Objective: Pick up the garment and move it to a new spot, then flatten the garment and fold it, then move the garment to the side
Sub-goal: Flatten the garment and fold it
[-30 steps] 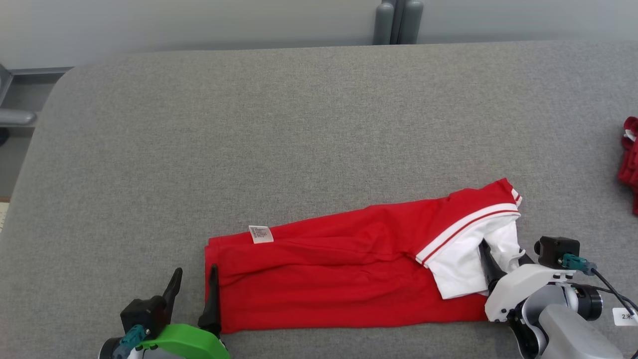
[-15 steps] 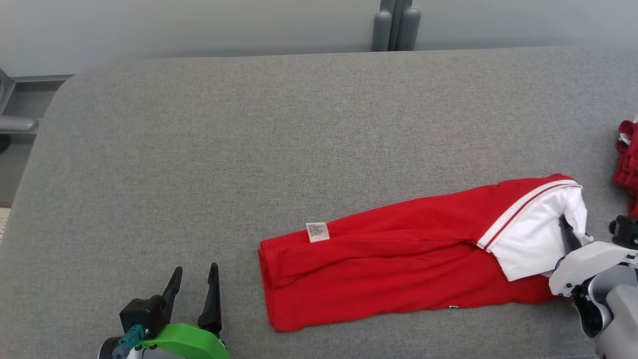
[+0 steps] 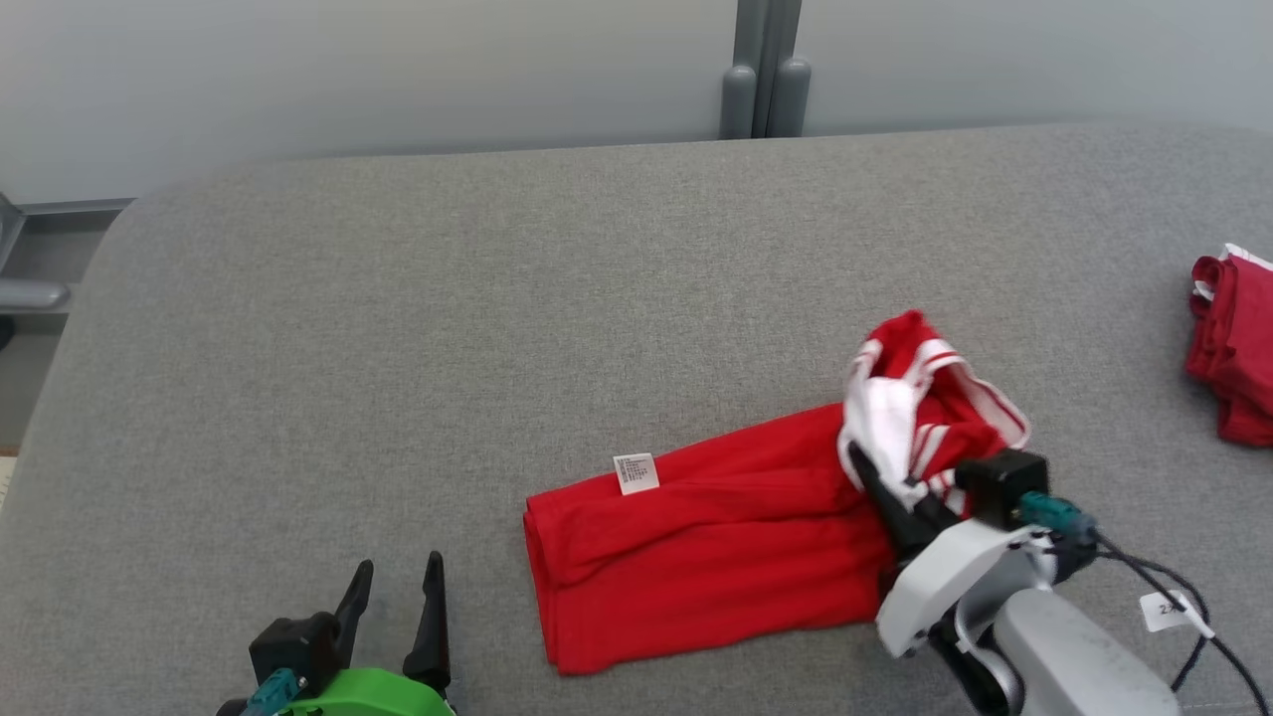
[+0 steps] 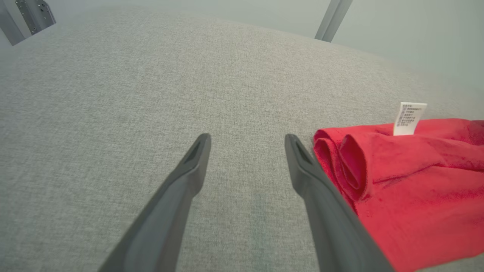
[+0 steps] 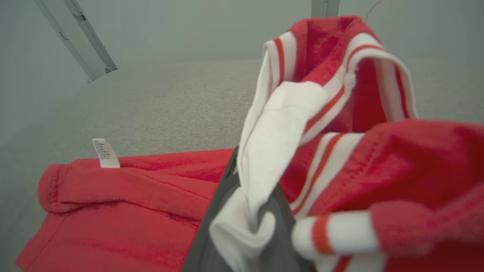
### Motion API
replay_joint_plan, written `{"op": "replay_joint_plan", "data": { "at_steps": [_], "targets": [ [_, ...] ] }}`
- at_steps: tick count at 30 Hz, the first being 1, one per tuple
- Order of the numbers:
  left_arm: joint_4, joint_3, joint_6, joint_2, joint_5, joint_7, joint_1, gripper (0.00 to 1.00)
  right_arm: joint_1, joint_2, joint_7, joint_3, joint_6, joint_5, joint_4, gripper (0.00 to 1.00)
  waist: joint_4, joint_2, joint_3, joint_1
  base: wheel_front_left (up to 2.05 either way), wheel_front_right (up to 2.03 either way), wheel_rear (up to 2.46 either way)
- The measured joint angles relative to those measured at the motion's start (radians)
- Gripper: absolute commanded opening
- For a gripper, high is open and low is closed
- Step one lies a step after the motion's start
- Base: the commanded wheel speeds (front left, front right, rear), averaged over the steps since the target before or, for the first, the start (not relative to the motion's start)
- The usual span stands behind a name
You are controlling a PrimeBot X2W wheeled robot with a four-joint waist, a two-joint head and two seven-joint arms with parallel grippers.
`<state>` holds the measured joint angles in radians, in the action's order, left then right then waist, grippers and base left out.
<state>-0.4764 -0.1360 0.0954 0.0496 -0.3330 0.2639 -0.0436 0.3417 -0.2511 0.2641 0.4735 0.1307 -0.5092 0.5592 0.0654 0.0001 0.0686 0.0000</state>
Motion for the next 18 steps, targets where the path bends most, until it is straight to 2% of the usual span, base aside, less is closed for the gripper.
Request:
{"op": "replay_joint_plan", "data": {
  "at_steps": [4,8,17,18],
  "targets": [
    [0.0,-0.029,0.002,-0.001,-0.015,0.0,0.001,1.0,-0.002,0.018,-0.004,0.167,0.0,-0.04,-0.051,0.0,0.018,0.0,-0.012,0.0,0.0,0.0,0.0],
    [-0.002,-0.054,0.002,0.0,-0.028,0.0,0.003,1.0,0.023,0.043,-0.012,0.279,0.0,-0.066,-0.046,0.0,0.054,0.0,-0.017,0.0,0.0,0.0,0.0],
    [-0.006,-0.066,0.001,0.0,-0.035,0.0,0.026,1.0,0.086,0.106,-0.008,0.391,0.0,-0.112,0.075,0.0,0.177,0.0,-0.022,0.0,0.0,0.0,0.0],
    [-0.007,-0.063,0.001,0.0,-0.035,0.0,0.032,1.0,0.092,0.113,-0.007,0.402,0.0,-0.113,0.088,0.27,0.19,0.0,-0.023,0.0,0.0,0.0,0.0]
  ]
}}
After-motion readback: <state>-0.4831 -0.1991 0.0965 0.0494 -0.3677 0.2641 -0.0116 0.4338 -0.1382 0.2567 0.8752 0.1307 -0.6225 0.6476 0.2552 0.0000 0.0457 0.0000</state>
